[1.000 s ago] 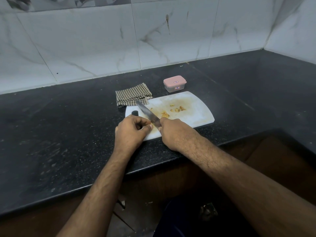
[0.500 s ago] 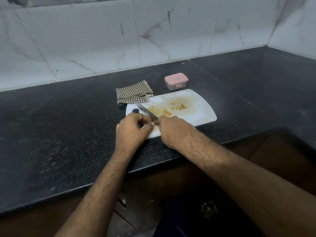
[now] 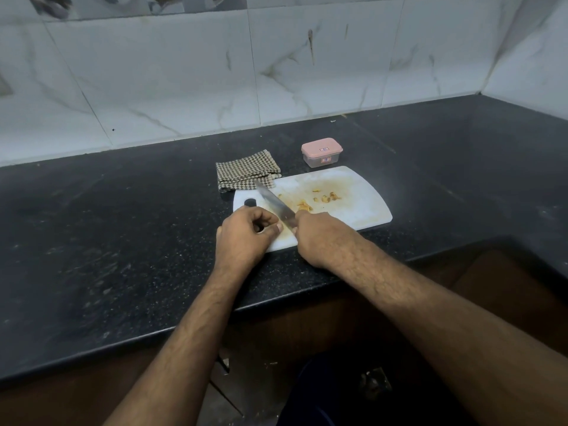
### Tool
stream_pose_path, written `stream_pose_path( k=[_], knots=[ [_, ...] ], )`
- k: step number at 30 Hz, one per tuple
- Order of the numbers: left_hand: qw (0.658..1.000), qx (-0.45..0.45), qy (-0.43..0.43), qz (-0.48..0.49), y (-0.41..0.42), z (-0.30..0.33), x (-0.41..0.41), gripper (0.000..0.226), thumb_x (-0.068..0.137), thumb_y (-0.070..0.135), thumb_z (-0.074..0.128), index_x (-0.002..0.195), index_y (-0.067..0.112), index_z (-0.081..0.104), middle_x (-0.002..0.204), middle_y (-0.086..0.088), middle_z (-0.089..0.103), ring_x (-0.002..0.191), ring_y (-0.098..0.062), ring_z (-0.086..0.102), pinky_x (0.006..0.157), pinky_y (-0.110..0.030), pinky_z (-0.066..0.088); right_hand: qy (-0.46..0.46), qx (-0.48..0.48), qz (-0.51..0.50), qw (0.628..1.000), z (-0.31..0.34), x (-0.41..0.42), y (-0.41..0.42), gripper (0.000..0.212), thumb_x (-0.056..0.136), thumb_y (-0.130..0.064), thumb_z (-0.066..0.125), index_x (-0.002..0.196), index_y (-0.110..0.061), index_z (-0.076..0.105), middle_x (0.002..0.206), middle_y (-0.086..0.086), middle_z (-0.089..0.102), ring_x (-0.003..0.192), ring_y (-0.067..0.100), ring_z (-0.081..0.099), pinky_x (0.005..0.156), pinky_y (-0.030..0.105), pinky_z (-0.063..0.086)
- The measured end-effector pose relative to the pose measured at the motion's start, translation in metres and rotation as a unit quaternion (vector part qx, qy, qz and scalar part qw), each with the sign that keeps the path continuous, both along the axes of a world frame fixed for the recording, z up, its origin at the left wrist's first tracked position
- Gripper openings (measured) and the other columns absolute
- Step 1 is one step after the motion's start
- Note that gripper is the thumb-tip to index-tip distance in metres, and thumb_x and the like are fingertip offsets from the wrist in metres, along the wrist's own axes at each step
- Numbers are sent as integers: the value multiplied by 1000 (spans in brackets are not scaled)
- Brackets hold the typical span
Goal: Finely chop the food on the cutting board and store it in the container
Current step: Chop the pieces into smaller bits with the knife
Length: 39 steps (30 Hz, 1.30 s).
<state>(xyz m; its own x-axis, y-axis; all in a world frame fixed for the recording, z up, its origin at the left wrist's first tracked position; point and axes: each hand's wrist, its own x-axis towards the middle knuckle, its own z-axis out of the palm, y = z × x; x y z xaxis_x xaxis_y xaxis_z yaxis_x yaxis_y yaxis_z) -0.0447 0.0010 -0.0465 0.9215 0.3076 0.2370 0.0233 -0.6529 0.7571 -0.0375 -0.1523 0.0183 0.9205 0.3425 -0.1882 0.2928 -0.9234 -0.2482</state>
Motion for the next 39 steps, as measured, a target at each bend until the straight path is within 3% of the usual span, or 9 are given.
stream_pose_path(
  k=[3,7,15,23,29,39],
  knots=[
    [1000,-11,-8,-5,0,0,0,6,82,33,83,83,34,78,79,23,71,75,-2,63,87,-48,58,4,12,-3,1000,-3,0,-3,34,103,-20,48,136,-16,45,113,9,60,96,23,58,75,35,48],
    [1000,-19,-10,-8,-1,3,-2,6,87,27,81,91,31,80,82,21,69,73,0,60,87,-45,59,-1,21,-2,1000,-5,1,-7,28,105,-26,45,132,-16,46,106,6,61,93,22,59,74,35,49],
    [1000,-19,-9,-5,-1,2,-1,10,84,27,82,81,35,78,75,23,69,70,0,61,85,-46,59,-20,11,2,1000,-8,0,-6,28,105,-22,46,132,-17,45,93,4,55,86,21,57,70,35,48],
    [1000,-9,-2,-7,-1,3,-1,12,85,27,82,79,36,78,72,36,65,64,3,58,81,-41,59,-18,1,8,1000,-6,0,-3,33,103,-17,47,135,-19,43,88,1,50,84,20,56,70,34,48],
    [1000,-7,-14,-12,-1,2,-1,9,85,27,82,80,35,79,74,26,70,69,1,62,81,-41,59,-2,-5,14,1000,-2,1,-3,37,103,-18,48,140,-21,42,96,3,50,86,19,54,69,33,45],
    [1000,2,-16,-15,1,-1,1,10,85,29,81,79,36,78,75,22,72,73,-2,65,84,-46,58,0,-25,19,1000,0,1,2,40,100,-14,49,139,-20,43,91,2,48,87,20,53,71,34,45]
  ],
)
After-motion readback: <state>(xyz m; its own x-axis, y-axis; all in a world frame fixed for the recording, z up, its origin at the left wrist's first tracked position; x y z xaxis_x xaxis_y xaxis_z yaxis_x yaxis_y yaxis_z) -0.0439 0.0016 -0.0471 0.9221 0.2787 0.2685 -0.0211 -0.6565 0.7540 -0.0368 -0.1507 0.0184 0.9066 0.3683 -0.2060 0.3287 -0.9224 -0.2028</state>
